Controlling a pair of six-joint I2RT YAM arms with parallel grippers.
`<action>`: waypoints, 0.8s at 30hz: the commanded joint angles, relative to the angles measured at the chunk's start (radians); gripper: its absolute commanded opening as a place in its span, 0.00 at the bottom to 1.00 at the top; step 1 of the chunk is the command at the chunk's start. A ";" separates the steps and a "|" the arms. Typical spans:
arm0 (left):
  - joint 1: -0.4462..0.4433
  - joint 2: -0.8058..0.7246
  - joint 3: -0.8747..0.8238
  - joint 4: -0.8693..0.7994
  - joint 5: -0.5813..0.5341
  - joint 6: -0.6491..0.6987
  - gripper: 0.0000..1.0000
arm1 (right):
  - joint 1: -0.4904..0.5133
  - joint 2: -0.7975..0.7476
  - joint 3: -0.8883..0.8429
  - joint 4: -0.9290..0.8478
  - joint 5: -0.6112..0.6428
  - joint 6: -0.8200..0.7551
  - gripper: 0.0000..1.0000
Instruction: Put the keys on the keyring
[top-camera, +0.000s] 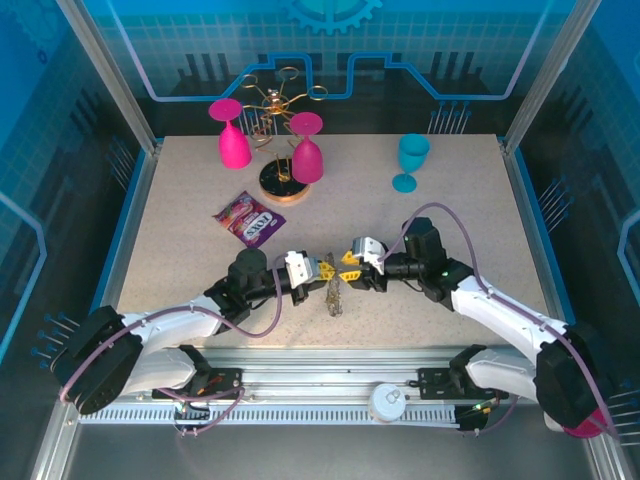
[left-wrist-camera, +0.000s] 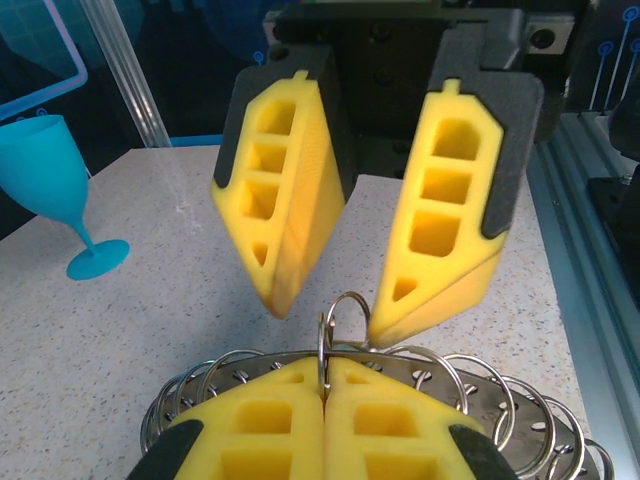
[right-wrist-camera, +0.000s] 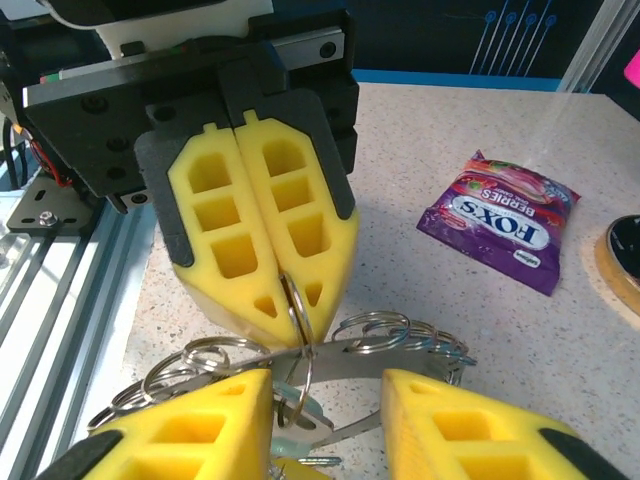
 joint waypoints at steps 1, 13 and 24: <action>0.009 0.002 0.020 0.054 0.051 -0.008 0.00 | 0.012 0.019 0.034 0.060 -0.042 -0.009 0.30; 0.008 0.020 0.037 0.047 0.079 -0.012 0.00 | 0.029 0.063 0.056 0.056 -0.101 -0.008 0.21; 0.010 0.020 0.059 0.007 0.023 -0.038 0.08 | 0.041 0.096 0.163 -0.174 -0.011 -0.085 0.00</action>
